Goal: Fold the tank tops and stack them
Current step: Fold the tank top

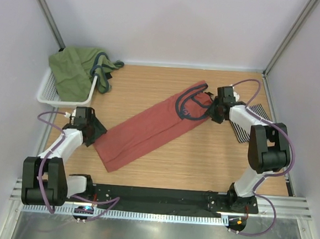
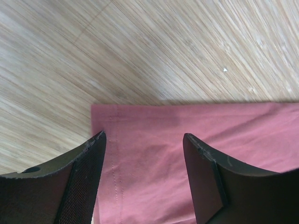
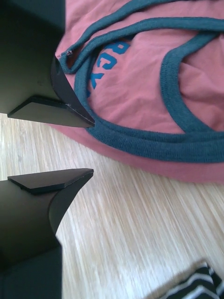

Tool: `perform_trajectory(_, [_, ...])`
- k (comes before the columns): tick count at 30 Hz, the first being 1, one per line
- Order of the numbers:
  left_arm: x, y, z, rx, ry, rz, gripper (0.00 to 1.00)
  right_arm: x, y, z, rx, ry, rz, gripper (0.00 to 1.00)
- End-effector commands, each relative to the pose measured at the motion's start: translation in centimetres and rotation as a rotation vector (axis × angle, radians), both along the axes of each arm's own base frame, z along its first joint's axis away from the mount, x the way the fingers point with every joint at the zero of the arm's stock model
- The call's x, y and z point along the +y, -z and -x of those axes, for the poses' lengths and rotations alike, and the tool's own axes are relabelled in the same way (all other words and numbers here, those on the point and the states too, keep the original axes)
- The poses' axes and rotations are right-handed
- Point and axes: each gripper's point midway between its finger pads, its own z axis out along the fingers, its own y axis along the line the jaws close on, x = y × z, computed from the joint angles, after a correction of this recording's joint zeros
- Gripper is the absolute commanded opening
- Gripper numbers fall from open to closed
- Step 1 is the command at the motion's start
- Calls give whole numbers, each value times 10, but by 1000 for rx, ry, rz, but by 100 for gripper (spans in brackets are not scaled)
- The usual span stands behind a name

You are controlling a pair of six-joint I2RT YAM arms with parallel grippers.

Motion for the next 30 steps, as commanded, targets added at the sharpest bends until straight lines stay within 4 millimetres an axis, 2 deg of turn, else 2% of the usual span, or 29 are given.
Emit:
perform_trajectory(1, [0,-10,-8,-85,-9,26,68,13,3,-12,-44,-27,-41,46])
perform_trajectory(4, [3,-17,-5,-120,-16,10,67,21,13,-16,-29,-38,-58,43])
perform_trajectory(9, [10,-35,-1,-202,-21,-35,67,22,28,-24,14,-47,-44,41])
perform_trajectory(11, [14,-37,1,-208,-23,-56,67,22,34,-29,26,-46,-37,37])
perform_trajectory(15, [15,-36,3,-205,-22,-65,68,13,36,-44,23,-26,-1,7])
perform_trajectory(16, [14,-36,1,-209,-16,-59,68,10,26,-60,-8,-20,9,4])
perform_trajectory(18, [10,-32,0,-194,4,-46,68,0,34,-74,8,-2,13,2])
perform_trajectory(19, [8,-30,-2,-188,14,-38,68,0,15,-100,-45,0,4,2])
perform_trajectory(20, [3,-28,-2,-181,36,-16,67,-4,15,-111,-46,5,13,2])
perform_trajectory(21, [0,-27,-5,-183,46,-7,67,-9,10,-135,-60,15,14,9])
perform_trajectory(22, [-2,-21,-5,-160,53,6,67,-10,12,-146,-58,16,18,19])
perform_trajectory(23, [-7,-18,-5,-152,70,29,66,-8,10,-155,-60,-6,16,32])
perform_trajectory(24, [-13,-15,-7,-149,90,54,65,-4,3,-166,-59,-27,8,50])
perform_trajectory(26, [-22,-6,-8,-116,126,84,61,2,-10,-167,-66,-76,10,55])
perform_trajectory(27, [-28,-6,-11,-112,158,87,61,5,-28,-161,-104,-89,12,60])
perform_trajectory(29, [-33,2,-12,-71,178,94,59,14,-42,-150,-145,-130,-32,63])
perform_trajectory(30, [-41,0,-15,-74,208,95,59,15,-32,-138,-138,-132,-42,64])
